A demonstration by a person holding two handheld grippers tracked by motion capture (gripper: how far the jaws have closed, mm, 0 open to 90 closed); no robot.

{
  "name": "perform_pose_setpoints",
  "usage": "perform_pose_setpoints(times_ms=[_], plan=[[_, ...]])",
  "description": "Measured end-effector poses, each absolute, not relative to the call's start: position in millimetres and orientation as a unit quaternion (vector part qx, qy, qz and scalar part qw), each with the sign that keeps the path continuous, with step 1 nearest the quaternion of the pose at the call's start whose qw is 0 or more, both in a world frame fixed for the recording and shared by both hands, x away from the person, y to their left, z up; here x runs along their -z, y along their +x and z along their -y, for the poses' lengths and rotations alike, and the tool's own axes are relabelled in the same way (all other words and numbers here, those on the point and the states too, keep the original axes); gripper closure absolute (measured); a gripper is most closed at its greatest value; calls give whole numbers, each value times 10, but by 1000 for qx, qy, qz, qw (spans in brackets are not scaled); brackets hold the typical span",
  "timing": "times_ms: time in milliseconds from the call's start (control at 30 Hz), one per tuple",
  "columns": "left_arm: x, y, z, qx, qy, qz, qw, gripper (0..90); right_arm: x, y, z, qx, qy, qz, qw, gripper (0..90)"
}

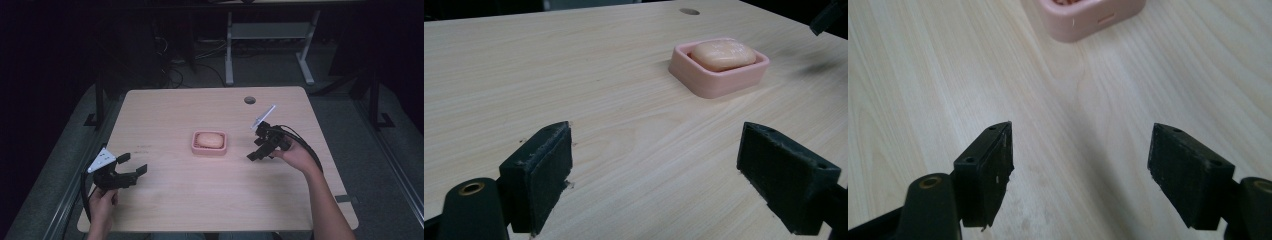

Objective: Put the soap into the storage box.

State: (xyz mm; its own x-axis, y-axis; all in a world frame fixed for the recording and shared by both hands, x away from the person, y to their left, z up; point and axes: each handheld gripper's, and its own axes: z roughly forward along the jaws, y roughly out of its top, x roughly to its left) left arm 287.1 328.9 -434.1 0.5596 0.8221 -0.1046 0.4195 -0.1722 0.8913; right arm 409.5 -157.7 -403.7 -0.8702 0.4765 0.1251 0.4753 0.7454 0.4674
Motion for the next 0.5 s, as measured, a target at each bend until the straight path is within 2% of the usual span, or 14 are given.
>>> perform_pose_setpoints(times_ms=[500], plan=[[4348, 2874, -3280, -206, 739, -420, 486, 143, 4107, 3910, 1755, -262, 268, -927, 5, 258]])
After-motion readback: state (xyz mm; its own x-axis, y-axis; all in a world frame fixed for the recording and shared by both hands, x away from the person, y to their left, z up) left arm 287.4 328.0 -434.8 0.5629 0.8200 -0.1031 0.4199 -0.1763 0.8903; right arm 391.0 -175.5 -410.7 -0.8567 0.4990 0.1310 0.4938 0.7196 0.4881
